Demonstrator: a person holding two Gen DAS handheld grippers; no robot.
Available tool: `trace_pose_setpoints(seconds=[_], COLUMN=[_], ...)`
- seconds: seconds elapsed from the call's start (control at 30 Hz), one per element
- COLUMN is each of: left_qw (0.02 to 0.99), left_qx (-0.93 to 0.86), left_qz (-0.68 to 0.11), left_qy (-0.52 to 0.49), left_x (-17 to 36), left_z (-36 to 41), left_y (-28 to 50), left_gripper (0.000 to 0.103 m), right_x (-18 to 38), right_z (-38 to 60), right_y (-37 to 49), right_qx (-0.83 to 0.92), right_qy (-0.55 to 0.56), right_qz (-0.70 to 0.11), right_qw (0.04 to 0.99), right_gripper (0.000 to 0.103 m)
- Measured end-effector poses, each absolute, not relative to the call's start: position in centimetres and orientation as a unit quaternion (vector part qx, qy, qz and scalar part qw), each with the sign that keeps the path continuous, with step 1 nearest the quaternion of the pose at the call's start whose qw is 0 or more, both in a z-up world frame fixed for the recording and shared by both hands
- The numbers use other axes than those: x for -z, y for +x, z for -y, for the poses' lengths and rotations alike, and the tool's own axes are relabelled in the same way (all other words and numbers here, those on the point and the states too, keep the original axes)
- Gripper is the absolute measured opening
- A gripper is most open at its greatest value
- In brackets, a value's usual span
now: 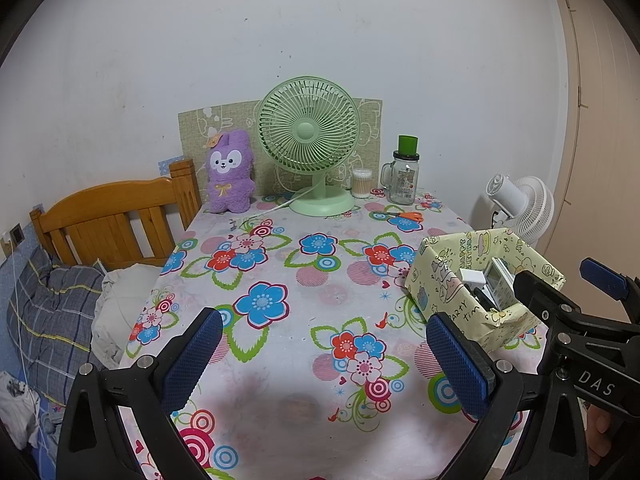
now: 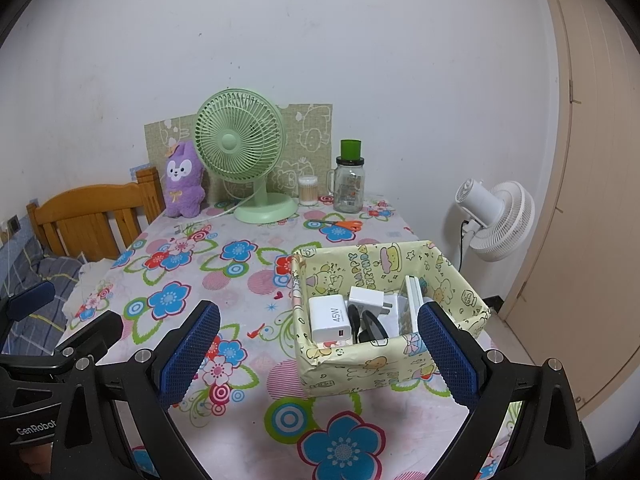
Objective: Organize rigid objects
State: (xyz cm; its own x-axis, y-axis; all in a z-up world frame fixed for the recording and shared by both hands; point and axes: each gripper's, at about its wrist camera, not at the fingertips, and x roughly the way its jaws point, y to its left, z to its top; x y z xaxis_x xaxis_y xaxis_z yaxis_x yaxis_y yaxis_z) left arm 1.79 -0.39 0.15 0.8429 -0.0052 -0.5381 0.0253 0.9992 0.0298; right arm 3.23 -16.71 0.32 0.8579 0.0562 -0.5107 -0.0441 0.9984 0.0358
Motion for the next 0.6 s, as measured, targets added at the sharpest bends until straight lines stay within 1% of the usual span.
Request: trace_pose_setpoints(seconds=[0.6], left_qw=[0.960], left_qx=[0.008], left_qz=[-0.281], left_qy=[0.017], left_x=[-0.21], left_z=[0.46], left_y=[1.79], left_gripper=[0.103], right_x=[-0.52], right_z=[17.20], right_y=[3.43], right_qx=[-0.025], right_qy=[0.009], right_qz=[-0.259], right_qw=[0.965], right_gripper=[0.100])
